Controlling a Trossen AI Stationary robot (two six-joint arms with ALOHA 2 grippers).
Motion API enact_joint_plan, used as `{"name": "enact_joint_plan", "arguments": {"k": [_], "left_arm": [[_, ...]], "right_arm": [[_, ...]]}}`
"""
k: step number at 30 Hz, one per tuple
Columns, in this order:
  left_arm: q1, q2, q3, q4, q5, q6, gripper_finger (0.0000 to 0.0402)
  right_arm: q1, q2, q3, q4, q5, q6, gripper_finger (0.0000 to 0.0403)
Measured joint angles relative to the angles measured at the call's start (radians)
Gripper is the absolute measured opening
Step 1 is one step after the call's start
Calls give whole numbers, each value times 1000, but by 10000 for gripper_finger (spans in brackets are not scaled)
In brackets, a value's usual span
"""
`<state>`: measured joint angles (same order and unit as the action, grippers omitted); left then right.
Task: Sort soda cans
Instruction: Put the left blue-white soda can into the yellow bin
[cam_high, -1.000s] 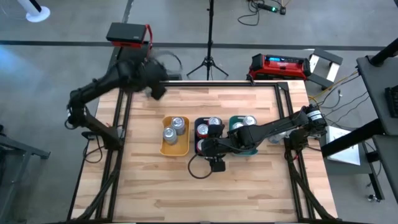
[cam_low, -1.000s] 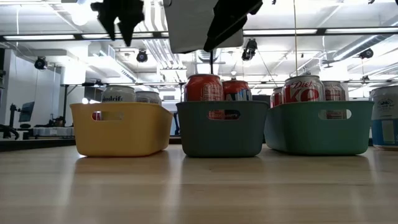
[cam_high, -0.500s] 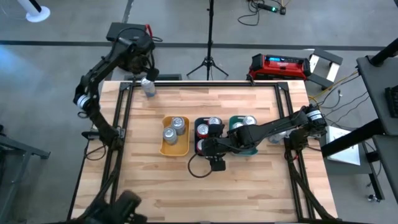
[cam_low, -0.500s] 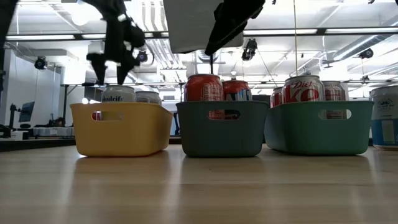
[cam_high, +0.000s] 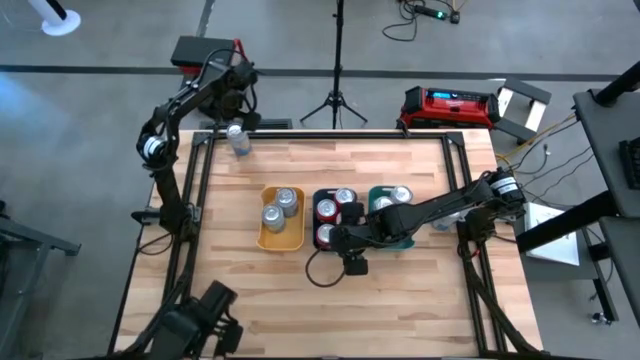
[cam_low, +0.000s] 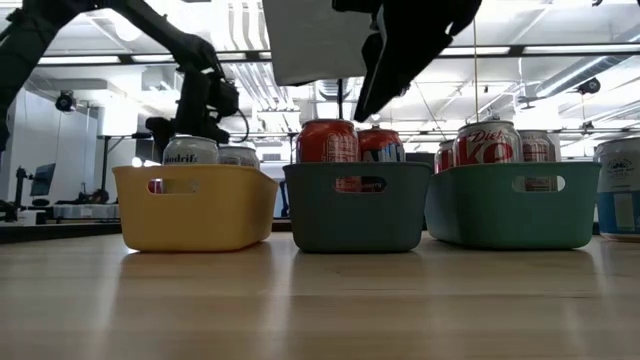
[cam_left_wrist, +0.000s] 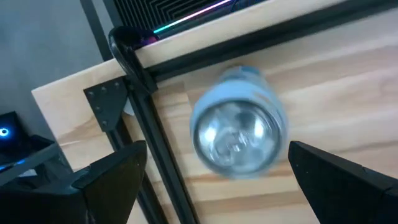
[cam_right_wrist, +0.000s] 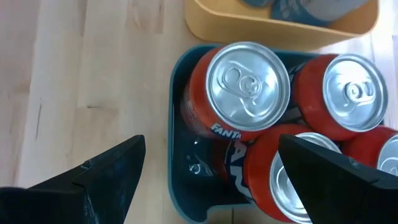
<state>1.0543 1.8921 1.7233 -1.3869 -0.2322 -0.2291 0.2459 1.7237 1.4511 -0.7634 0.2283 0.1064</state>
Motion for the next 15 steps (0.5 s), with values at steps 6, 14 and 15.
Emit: {"name": "enact_joint_plan", "arguments": {"k": [6, 14, 15], "left_arm": [[13, 43, 1, 31, 63, 38, 375], [15, 112, 0, 34, 68, 56, 375], [15, 114, 0, 33, 68, 56, 375]], "right_arm": [[0, 0, -6, 7, 0, 11, 364], [0, 0, -6, 14, 0, 33, 364], [0, 0, -6, 14, 0, 33, 364]]}}
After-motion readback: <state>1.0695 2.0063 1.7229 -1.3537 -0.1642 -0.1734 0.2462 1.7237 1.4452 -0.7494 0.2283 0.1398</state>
